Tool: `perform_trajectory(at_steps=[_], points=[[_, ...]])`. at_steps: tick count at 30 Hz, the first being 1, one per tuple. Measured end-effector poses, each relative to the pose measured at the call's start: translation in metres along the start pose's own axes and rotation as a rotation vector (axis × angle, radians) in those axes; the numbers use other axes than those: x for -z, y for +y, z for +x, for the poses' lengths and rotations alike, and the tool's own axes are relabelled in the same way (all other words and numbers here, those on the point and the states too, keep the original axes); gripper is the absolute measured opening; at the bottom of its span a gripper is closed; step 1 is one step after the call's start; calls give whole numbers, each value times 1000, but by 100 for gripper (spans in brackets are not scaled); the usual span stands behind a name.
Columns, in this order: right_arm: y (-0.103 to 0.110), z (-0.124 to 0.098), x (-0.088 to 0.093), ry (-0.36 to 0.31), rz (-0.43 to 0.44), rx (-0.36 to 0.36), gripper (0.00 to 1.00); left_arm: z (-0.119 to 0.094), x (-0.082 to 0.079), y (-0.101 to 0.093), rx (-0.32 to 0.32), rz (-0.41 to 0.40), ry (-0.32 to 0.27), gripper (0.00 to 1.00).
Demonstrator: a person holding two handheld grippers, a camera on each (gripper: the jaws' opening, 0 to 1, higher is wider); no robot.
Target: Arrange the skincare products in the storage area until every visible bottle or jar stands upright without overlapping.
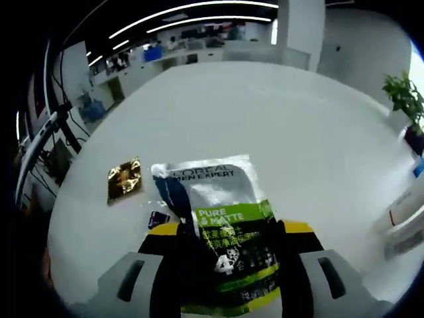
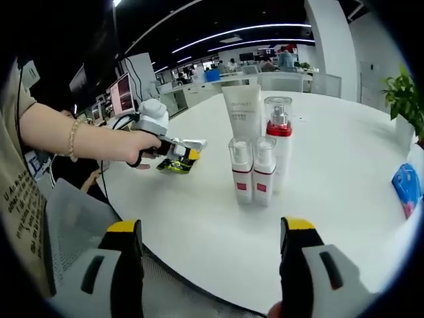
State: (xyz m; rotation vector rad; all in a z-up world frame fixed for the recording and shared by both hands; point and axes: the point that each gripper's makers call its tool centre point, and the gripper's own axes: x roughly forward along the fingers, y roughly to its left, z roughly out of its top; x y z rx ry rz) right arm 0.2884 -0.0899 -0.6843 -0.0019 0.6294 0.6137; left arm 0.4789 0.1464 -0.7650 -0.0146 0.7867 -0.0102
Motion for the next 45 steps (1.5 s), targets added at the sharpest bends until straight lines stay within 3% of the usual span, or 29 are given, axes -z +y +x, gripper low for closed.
perform_trajectory(at_steps=[4, 9, 10, 15, 23, 34, 41, 45], points=[[2, 1, 2, 17, -20, -4, 86, -13, -5, 6, -1, 4, 6, 39], [1, 1, 3, 22, -29, 1, 85, -5, 4, 14, 2, 11, -2, 26], [1, 1, 3, 22, -31, 3, 85, -5, 6, 14, 16, -26, 0, 25], [3, 0, 1, 22, -38, 9, 85, -4, 10, 16, 43, -58, -15, 17], [8, -1, -5, -8, -27, 12, 85, -9, 16, 19, 74, -26, -23, 8], [17, 1, -15, -61, -12, -3, 85, -45, -2, 11, 142, -20, -104, 5], [31, 3, -25, -104, -15, -35, 85, -71, -11, -3, 240, 26, -145, 5], [38, 5, -33, -122, -24, -52, 84, -86, -18, -11, 297, -13, -169, 5]])
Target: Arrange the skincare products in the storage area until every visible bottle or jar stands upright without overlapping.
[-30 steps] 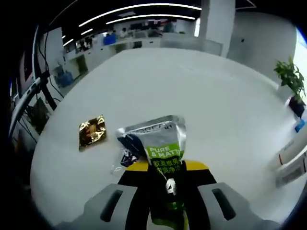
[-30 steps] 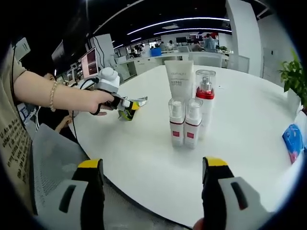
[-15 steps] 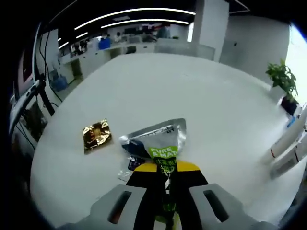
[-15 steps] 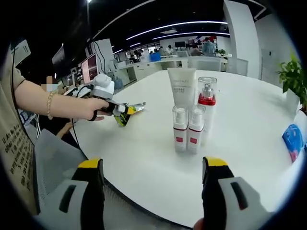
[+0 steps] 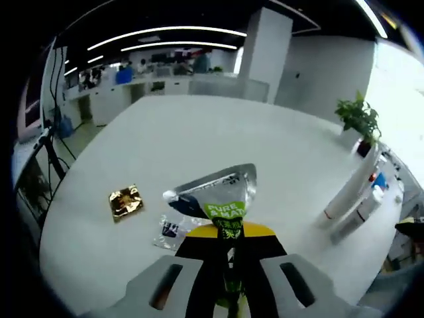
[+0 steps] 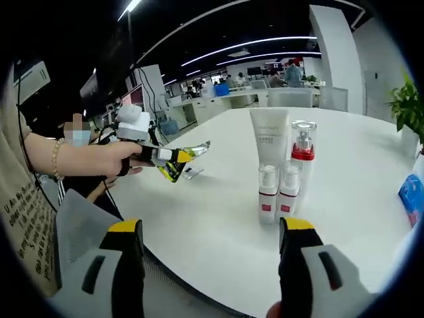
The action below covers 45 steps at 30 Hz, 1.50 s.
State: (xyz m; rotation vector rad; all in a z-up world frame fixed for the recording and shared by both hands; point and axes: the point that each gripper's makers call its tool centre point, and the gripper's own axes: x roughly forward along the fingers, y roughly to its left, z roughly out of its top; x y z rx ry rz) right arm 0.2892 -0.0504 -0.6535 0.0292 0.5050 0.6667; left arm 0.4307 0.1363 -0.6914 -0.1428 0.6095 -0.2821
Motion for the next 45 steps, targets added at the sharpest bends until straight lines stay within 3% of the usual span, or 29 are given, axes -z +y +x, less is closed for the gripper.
perform_trajectory(at_steps=[7, 17, 20, 23, 27, 37, 41, 43, 45], points=[[14, 2, -14, -43, 9, -43, 84, -30, -20, -25, 82, 59, -63, 5], [38, 3, -59, -173, 89, -132, 81, -71, -44, -65, 201, 185, -165, 5], [42, 4, -74, -217, 138, -159, 81, -86, -51, -85, 277, 234, -199, 5], [48, 4, -87, -252, 187, -191, 80, -99, -55, -102, 332, 300, -229, 5], [51, 3, -106, -310, 250, -220, 79, -119, -55, -126, 432, 315, -258, 5], [53, 2, -137, -398, 333, -260, 75, -151, -54, -155, 541, 333, -304, 5], [56, -1, -145, -432, 361, -283, 65, -160, -53, -165, 584, 336, -318, 5], [61, -4, -149, -454, 358, -311, 54, -164, -51, -168, 604, 329, -316, 5], [64, -5, -150, -453, 348, -325, 37, -168, -50, -171, 623, 315, -320, 6]])
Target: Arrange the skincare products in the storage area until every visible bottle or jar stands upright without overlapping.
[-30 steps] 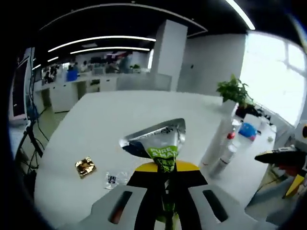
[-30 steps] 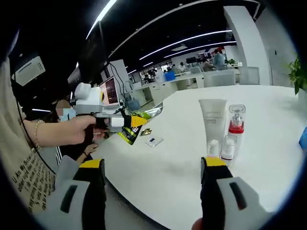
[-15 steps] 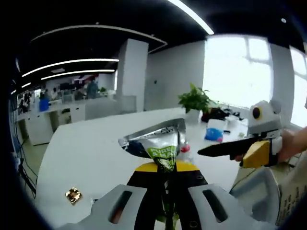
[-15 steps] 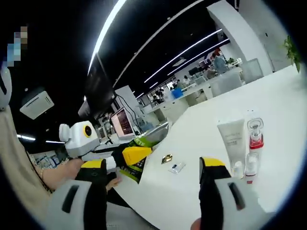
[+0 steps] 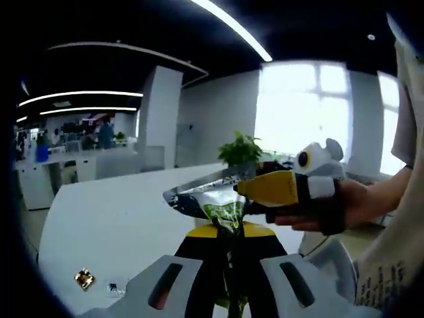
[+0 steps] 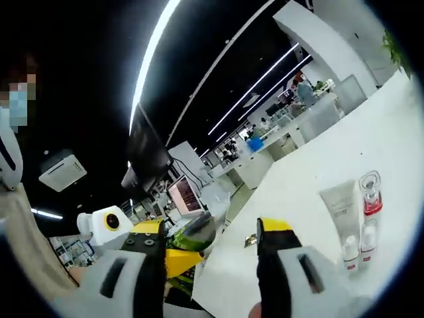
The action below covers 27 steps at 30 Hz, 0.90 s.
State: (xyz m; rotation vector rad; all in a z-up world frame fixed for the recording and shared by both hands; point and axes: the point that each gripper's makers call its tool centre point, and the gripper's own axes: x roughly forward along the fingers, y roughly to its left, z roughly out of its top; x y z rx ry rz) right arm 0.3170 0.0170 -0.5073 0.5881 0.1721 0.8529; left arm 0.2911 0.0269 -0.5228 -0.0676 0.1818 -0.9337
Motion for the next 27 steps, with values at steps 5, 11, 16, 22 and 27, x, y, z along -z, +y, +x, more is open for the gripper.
perform_trajectory(at_steps=[5, 11, 16, 22, 27], points=[[13, 2, 5, 38, -33, -46, 21, -4, 4, -1, -1, -15, 8, 6], [26, 2, 2, 5, -3, -92, 12, -11, 1, -3, -18, 20, -6, 12], [40, 1, -4, -1, -36, -141, 9, -19, -8, -4, -33, 3, -50, 18], [44, -2, -11, -8, -34, -171, 7, -26, -16, -1, -53, -8, -69, 28], [39, -5, -17, -7, -65, -170, 5, -34, -20, 3, -63, -24, -69, 35]])
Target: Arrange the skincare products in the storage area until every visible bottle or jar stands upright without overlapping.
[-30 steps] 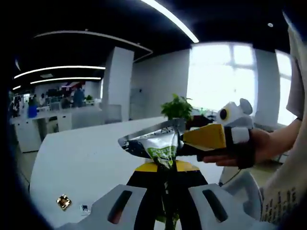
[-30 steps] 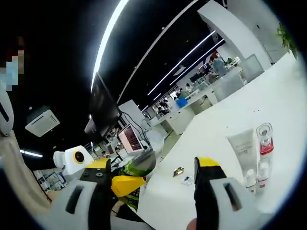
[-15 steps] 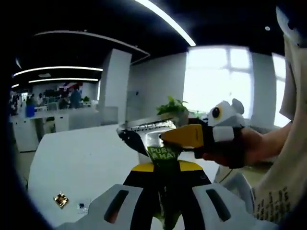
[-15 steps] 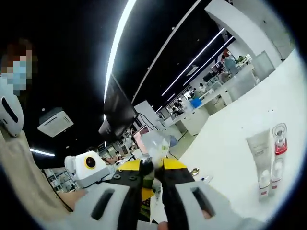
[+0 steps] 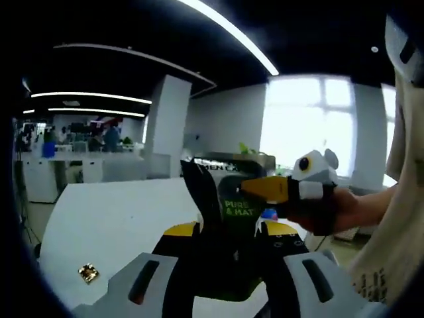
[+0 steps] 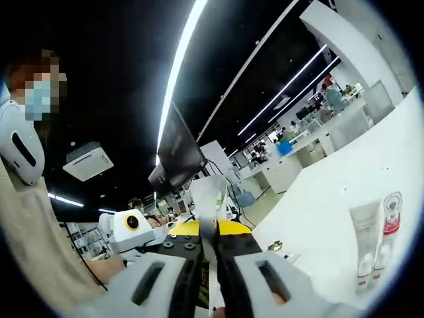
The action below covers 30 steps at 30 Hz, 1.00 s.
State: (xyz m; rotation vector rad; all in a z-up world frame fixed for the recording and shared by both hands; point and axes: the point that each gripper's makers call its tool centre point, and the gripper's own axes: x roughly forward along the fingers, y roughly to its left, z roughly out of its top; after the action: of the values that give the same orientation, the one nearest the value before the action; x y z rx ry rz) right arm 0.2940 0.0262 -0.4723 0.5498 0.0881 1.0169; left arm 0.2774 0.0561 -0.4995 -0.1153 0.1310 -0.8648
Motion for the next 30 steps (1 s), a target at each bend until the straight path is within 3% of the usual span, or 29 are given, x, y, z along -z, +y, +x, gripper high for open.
perform_trajectory(at_steps=[7, 14, 16, 19, 20, 22, 25, 30], points=[[-5, -4, -7, 1, -28, -10, 4, -11, 1, 8, -22, -31, 16, 40], [10, -3, -12, 21, -32, -88, 4, -16, -6, 18, -3, -63, 16, 54], [16, -1, -14, 27, -19, -116, 4, -15, -4, 12, 53, -73, 42, 60], [25, 1, -18, 33, -1, -164, 4, -15, -1, -4, 190, -179, 73, 72], [27, 2, -20, 32, 3, -179, 4, -15, -2, -3, 196, -176, 72, 74], [31, 3, -22, 32, 21, -202, 4, -15, -2, -3, 208, -178, 72, 73], [38, 3, -21, 39, 46, -241, 4, -18, -6, -8, 266, -249, 64, 70], [40, 2, -15, 82, 53, -266, 4, -22, -8, -13, 314, -285, 72, 53]])
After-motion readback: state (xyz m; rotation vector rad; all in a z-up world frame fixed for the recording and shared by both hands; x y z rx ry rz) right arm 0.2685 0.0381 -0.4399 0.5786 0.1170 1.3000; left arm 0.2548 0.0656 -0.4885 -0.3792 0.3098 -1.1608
